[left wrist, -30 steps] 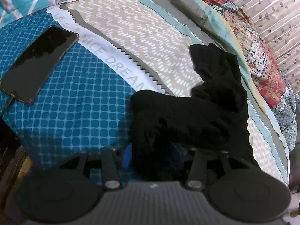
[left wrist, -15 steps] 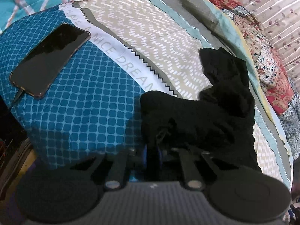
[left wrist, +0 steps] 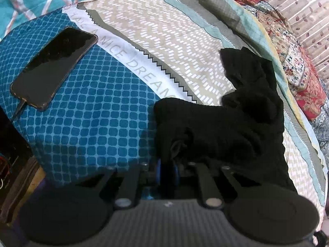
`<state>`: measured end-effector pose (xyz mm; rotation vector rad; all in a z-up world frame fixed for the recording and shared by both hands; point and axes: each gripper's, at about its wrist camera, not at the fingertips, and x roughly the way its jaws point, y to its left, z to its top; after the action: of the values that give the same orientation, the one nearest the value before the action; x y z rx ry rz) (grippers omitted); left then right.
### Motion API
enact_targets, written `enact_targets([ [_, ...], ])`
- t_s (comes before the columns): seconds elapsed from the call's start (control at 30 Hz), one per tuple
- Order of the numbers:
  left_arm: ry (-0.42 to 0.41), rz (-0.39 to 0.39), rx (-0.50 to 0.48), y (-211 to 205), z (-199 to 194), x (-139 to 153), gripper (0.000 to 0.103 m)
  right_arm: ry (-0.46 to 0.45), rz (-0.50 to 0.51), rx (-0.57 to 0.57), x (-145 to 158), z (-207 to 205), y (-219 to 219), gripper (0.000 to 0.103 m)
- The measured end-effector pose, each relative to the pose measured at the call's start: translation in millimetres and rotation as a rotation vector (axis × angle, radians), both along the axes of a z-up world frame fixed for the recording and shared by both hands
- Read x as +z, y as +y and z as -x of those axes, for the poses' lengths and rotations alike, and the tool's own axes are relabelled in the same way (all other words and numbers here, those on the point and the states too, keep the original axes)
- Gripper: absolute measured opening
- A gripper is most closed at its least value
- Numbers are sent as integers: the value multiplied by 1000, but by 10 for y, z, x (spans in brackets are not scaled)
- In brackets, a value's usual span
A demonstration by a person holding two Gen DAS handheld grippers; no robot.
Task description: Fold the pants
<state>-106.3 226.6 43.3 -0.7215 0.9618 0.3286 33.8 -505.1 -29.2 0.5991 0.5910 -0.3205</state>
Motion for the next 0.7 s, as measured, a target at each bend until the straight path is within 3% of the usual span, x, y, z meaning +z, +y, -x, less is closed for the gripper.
enact_targets([
  [0.1, -12, -17, -21, -15, 50, 81, 10, -37, 103, -26, 230, 49, 73, 13],
  [0.2, -24, -19, -72, -43, 146, 174, 10, -62, 280, -109, 553, 284, 46, 13],
  [0.3, 0, -11, -137, -150, 220, 143, 11, 9, 438, -175, 614, 473, -43, 14],
  [0.37, 46, -50, -210, -292, 245, 68, 16, 131, 445, -163, 456, 461, -184, 21],
  [0.4, 62, -75, -252, -351, 271, 45, 18, 189, 418, -166, 374, 448, -261, 35],
  [0.43, 58, -91, -305, -395, 326, 47, 26, 214, 389, -196, 321, 493, -333, 43],
  [0.47, 44, -100, -330, -391, 397, 78, 31, 206, 367, -226, 315, 557, -381, 55],
  [0.5, 26, -106, -336, -362, 466, 119, 38, 185, 349, -246, 341, 618, -415, 59],
  [0.57, -35, -97, -321, -200, 606, 253, 39, 154, 343, -267, 435, 662, -408, 59],
  [0.7, -152, -84, -211, 208, 535, 488, 40, 131, 452, -252, 550, 608, -87, 64],
])
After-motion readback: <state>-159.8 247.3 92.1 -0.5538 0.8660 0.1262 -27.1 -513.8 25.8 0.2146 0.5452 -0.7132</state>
